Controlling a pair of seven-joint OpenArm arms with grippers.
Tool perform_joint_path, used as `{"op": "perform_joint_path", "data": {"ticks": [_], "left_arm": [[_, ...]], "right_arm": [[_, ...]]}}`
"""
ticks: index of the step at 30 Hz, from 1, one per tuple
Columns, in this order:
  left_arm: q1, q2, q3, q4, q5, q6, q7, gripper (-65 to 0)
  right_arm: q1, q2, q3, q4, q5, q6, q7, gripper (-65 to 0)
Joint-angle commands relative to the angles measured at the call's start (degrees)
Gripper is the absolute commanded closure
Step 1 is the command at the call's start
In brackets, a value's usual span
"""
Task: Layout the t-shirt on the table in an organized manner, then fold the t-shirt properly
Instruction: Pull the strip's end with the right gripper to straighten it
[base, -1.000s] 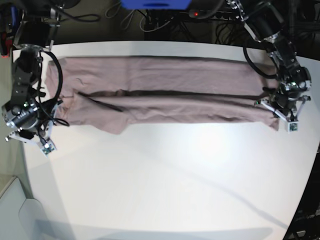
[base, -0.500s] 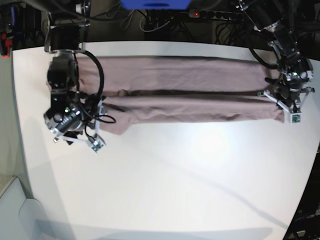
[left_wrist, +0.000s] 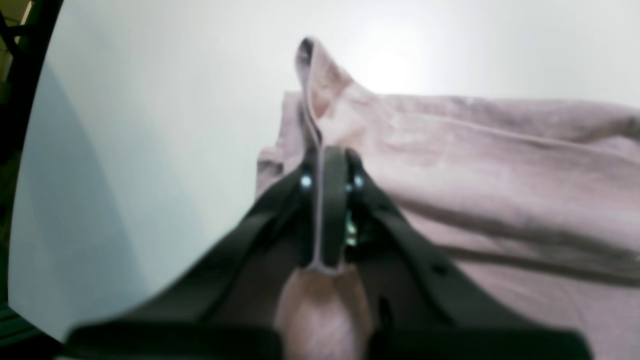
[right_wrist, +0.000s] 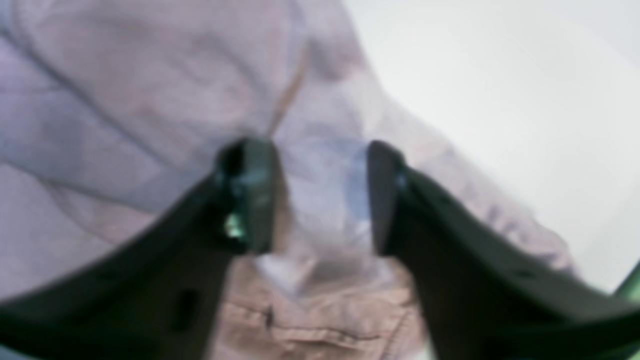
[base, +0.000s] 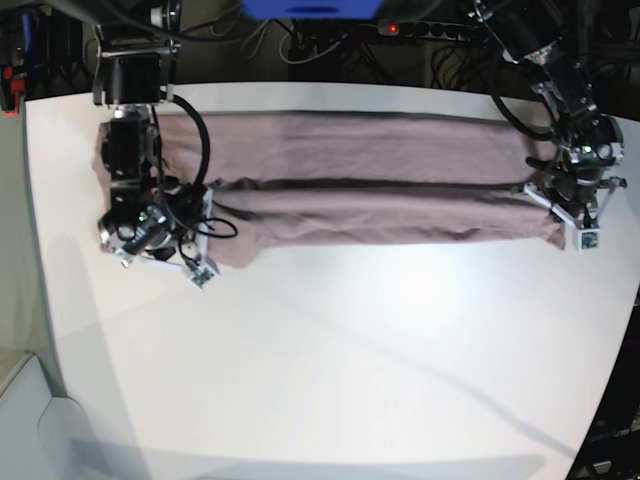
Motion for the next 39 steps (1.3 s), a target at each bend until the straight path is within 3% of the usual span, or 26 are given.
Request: {"op": "perform_joint_path", "data": {"ticks": [1, 5, 11, 22, 29, 35, 37, 39], "left_arm": [[-0.73, -0.47, -0.11, 0.86, -0.27, 0.28, -1.1, -0.2], [-0.73, -0.47, -0.11, 0.77, -0.27, 0.28, -1.1, -0.2], [-0.73, -0.47, -0.11, 0.77, -0.27, 0.28, -1.1, -0.2], [-0.91, -0.47, -0.11, 0.68, -0.27, 0.28, -1.1, -0.2], [-0.82, -0.47, -0.11, 0.68, -0.27, 0.28, -1.1, -0.2], [-0.82, -0.47, -0.11, 0.68, -0.27, 0.28, -1.1, -0.2], [-0.82, -0.47, -0.11, 0.68, -0.27, 0.28, -1.1, -0.2], [-0.82, -0.47, -0.11, 0.68, -0.27, 0.28, -1.1, -0.2]], "right_arm": [[1.15, 0.26, 0.1, 0.83, -0.46, -0.05, 0.27, -14.6], [1.41, 1.14, 0.1, 1.09, -0.46, -0.05, -0.26, 0.0], [1.59, 2.54, 0.1, 4.43, -0.46, -0.05, -0.61, 0.0], [-2.28, 2.89, 0.1, 25.18, -0.46, -0.05, -13.88, 0.0], [-9.23, 2.89, 0.02, 26.67, -0.37, -0.05, -13.01, 0.0], [-7.47, 2.72, 0.19, 26.59, -0.46, -0.05, -12.57, 0.0], [-6.24, 2.72, 0.19, 26.06, -0.46, -0.05, -12.65, -4.3], [-4.83, 2.81, 0.1, 24.3, -0.46, -0.05, -12.65, -13.4]]}}
